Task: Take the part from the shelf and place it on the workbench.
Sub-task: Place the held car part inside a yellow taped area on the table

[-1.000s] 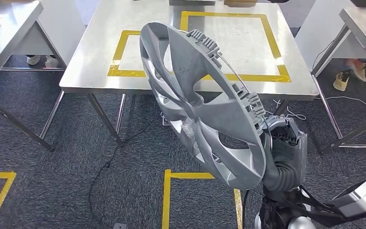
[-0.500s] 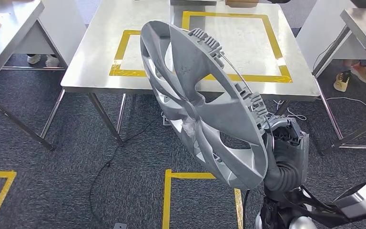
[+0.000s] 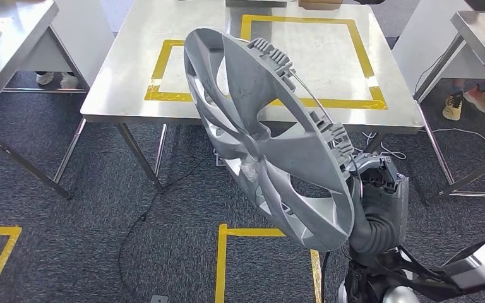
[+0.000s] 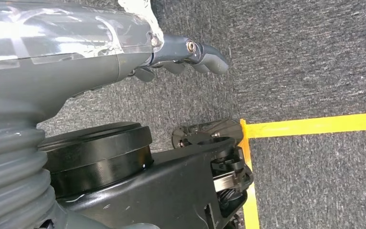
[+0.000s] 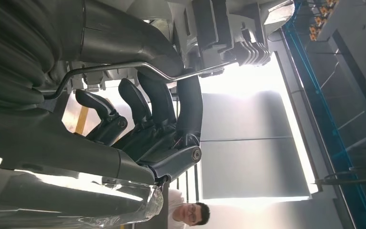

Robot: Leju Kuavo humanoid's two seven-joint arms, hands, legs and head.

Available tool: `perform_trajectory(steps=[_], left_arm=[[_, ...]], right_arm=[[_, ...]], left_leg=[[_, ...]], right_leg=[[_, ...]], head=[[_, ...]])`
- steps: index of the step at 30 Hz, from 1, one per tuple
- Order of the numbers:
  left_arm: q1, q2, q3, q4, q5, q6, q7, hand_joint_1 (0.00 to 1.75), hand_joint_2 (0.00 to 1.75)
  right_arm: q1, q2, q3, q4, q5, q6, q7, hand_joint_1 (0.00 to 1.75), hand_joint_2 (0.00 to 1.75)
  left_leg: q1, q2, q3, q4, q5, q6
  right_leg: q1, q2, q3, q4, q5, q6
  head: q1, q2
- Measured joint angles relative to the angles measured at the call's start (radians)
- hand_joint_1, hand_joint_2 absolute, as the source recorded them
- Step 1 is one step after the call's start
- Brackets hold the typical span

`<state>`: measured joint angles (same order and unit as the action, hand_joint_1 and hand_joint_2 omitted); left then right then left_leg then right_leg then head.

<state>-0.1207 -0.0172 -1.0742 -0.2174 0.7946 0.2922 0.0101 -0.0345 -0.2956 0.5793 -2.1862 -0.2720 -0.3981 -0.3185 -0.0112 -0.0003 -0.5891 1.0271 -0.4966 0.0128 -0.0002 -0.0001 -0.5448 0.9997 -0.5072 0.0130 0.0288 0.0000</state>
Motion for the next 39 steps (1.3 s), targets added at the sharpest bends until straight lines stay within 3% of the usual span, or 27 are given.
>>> perform_trajectory(steps=[5,9,11,13,15,16,17,18,20,22,25,27,29,31,32,33,35,36,37,39], left_arm=[[0.0,0.0,0.0,0.0,0.0,0.0,0.0,0.0,1.75],[0.0,0.002,0.0,0.0,0.0,0.0,0.0,0.0,1.75],[0.0,0.002,0.0,0.0,0.0,0.0,0.0,0.0,1.75],[-0.001,0.002,0.0,0.0,-0.001,0.0,0.0,0.0,1.75],[-0.001,0.002,0.0,0.0,-0.001,0.0,0.0,0.0,1.75],[0.0,0.002,0.0,0.0,-0.001,0.0,0.0,0.0,1.75],[0.0,0.002,0.0,0.0,-0.001,0.0,0.0,0.0,1.75],[0.0,0.002,0.0,0.0,-0.001,0.0,0.0,0.0,1.75],[0.001,0.002,0.0,0.0,-0.001,0.0,0.0,0.0,1.75],[0.0,0.002,0.0,0.0,-0.001,0.0,0.0,0.0,1.75],[0.0,0.003,0.0,0.0,-0.001,0.001,0.0,0.0,1.75],[-0.001,0.003,0.0,0.0,-0.002,0.001,0.0,0.0,1.75],[-0.002,0.003,0.0,0.0,-0.002,0.001,-0.001,0.0,1.75],[0.0,0.004,0.0,0.0,-0.002,0.001,-0.001,0.0,1.75],[0.001,0.004,0.0,0.0,-0.002,0.001,-0.001,0.0,1.75],[0.001,0.004,0.0,0.0,-0.002,0.001,-0.001,0.0,1.75],[0.001,0.005,0.0,0.0,-0.002,0.001,-0.003,0.0,1.75],[0.001,0.005,0.0,0.0,-0.002,0.001,-0.003,0.0,1.75],[0.001,0.005,0.0,0.0,-0.002,0.001,-0.004,0.0,1.75],[0.001,0.006,0.0,0.0,-0.002,0.001,-0.004,0.0,1.75]], right_arm=[[0.0,0.0,0.0,0.001,0.0,0.0,-0.001,1.75,1.75],[0.001,0.001,0.001,0.001,0.0,0.0,-0.002,1.75,1.75],[0.002,0.001,0.0,0.001,0.0,0.0,-0.002,1.75,1.75],[0.002,0.0,0.0,0.001,0.0,0.0,-0.003,1.75,1.75],[0.003,0.001,0.0,0.001,0.0,0.0,-0.003,1.75,1.75],[0.004,0.001,0.0,0.002,0.0,0.0,-0.003,1.75,1.75],[0.004,0.001,0.001,0.004,0.0,0.0,-0.003,1.75,1.75],[0.005,0.0,0.001,0.005,0.0,0.0,-0.003,1.75,1.75],[0.005,0.0,0.001,0.008,0.0,0.0,-0.003,1.75,1.75],[0.005,0.0,0.001,0.01,0.0,0.0,-0.003,1.75,1.75],[0.007,0.0,0.001,0.012,0.0,0.001,-0.004,1.75,1.75],[0.009,0.0,0.0,0.012,0.0,0.001,-0.005,1.75,1.75],[0.009,0.001,0.0,0.012,0.0,0.001,-0.005,1.75,1.75],[0.01,0.001,0.0,0.013,0.0,0.001,-0.006,1.75,1.75],[0.011,0.001,0.0,0.014,0.0,0.001,-0.006,1.75,1.75],[0.012,0.001,0.0,0.015,0.0,0.001,-0.006,1.75,1.75],[0.012,0.001,0.0,0.015,0.0,0.001,-0.006,1.75,1.75],[0.012,0.001,0.0,0.015,0.0,0.0,-0.006,1.75,1.75],[0.011,0.002,0.0,0.015,0.0,0.0,-0.006,1.75,1.75],[0.009,0.001,0.0,0.015,0.0,0.0,-0.006,1.75,1.75]], left_leg=[[-0.001,0.0,0.0,0.002,-0.001,0.001],[-0.006,-0.001,-0.001,0.003,-0.004,0.013],[0.0,0.0,0.008,-0.012,0.002,0.019],[0.007,0.002,0.019,-0.026,0.008,0.025],[0.008,0.002,0.022,-0.027,0.006,0.026],[0.008,0.002,0.024,-0.027,0.004,0.026],[0.009,0.001,0.027,-0.027,0.001,0.024],[0.01,0.0,0.032,-0.026,-0.003,0.021],[0.011,-0.002,0.045,-0.025,-0.013,0.012],[0.008,-0.001,0.049,-0.022,-0.021,0.0],[0.008,0.002,0.045,-0.021,-0.027,-0.016],[0.011,0.002,0.037,0.005,-0.047,-0.026],[0.014,0.002,-0.015,0.111,-0.097,-0.035],[0.018,0.001,-0.095,0.244,-0.137,-0.04],[0.019,0.001,-0.121,0.275,-0.133,-0.04],[0.02,0.001,-0.128,0.267,-0.107,-0.04],[0.02,0.002,-0.089,0.155,-0.018,-0.035],[0.019,0.004,-0.063,0.095,0.012,-0.032],[0.017,0.005,-0.042,0.048,0.025,-0.027],[0.014,0.006,-0.027,0.019,0.012,-0.016]], right_leg=[[-0.001,0.0,0.0,-0.001,0.001,0.001],[-0.005,-0.002,0.002,-0.006,0.003,0.012],[-0.006,-0.001,0.001,0.002,-0.005,0.018],[-0.008,0.0,-0.029,0.073,-0.047,0.025],[-0.012,0.0,-0.096,0.206,-0.106,0.033],[-0.014,0.0,-0.124,0.259,-0.12,0.036],[-0.016,0.0,-0.138,0.278,-0.113,0.038],[-0.019,0.0,-0.132,0.255,-0.084,0.04],[-0.023,0.0,-0.079,0.129,-0.001,0.04],[-0.022,0.001,-0.036,0.028,0.036,0.033],[-0.018,0.002,-0.029,0.004,0.027,0.011],[-0.02,0.001,-0.022,-0.001,0.025,-0.001],[-0.021,-0.001,-0.016,-0.004,0.021,-0.012],[-0.019,-0.002,-0.011,-0.004,0.013,-0.017],[-0.018,-0.002,-0.006,-0.004,0.009,-0.017],[-0.019,-0.001,0.001,-0.003,0.003,-0.015],[-0.02,0.0,0.02,-0.003,-0.012,-0.008],[-0.018,0.001,0.028,-0.003,-0.02,-0.003],[-0.017,0.001,0.033,-0.002,-0.026,0.004],[-0.015,0.002,0.037,-0.001,-0.032,0.014]], head=[[0.0,0.0],[-0.004,0.0],[-0.006,0.0],[0.0,0.0],[0.009,0.0],[0.012,0.0],[0.014,0.0],[0.016,0.0],[0.019,0.0],[0.022,0.0],[0.013,0.0],[0.006,0.0],[-0.005,0.0],[-0.018,0.0],[-0.022,0.0],[-0.027,0.0],[-0.036,0.0],[-0.041,0.0],[-0.045,0.0],[-0.046,0.0]])
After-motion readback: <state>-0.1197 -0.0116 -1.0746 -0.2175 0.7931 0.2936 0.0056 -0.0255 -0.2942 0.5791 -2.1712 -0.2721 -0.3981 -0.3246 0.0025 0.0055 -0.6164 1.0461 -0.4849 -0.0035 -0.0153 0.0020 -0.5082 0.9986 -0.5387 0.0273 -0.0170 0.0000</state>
